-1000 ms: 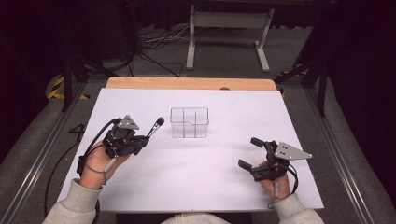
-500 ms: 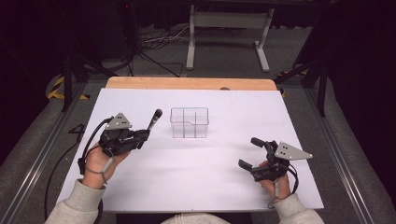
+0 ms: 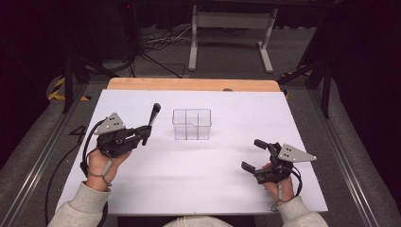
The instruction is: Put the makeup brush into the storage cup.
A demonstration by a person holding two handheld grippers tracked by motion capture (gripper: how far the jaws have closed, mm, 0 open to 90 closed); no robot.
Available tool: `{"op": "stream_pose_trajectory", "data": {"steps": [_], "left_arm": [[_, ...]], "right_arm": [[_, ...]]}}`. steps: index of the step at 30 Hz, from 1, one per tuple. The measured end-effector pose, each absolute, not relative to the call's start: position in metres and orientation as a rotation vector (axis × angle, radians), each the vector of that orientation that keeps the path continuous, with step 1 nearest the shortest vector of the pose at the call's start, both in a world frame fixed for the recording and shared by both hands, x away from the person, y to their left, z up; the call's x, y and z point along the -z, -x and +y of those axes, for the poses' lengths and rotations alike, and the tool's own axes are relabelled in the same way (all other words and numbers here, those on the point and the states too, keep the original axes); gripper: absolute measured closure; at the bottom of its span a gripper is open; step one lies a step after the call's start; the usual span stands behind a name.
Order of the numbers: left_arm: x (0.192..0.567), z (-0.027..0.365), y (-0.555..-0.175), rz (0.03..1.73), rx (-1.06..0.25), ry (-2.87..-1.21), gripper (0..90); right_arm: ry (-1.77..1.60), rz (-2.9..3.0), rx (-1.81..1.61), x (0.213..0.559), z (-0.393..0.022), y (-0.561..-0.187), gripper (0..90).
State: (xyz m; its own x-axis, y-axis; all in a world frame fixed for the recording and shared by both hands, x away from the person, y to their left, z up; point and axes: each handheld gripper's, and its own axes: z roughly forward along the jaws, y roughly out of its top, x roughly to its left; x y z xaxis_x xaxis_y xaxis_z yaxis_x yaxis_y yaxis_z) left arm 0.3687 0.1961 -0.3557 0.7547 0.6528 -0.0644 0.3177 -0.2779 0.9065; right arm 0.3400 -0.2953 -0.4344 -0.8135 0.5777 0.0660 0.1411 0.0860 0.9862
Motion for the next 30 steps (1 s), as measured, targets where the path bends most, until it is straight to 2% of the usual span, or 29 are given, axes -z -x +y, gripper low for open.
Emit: {"op": "stream_pose_trajectory", "data": {"steps": [10,30], "left_arm": [[0.3582,0.1974,-0.3660,0.678,-0.423,-1.796,78.6],[0.3563,0.1946,-0.3680,0.627,-0.387,-1.636,78.5]], "right_arm": [[-0.710,2.031,-1.780,0.4343,-0.2952,-0.3400,0.9],[-0.720,2.037,-1.779,0.4357,-0.2943,-0.3411,0.8]]}}
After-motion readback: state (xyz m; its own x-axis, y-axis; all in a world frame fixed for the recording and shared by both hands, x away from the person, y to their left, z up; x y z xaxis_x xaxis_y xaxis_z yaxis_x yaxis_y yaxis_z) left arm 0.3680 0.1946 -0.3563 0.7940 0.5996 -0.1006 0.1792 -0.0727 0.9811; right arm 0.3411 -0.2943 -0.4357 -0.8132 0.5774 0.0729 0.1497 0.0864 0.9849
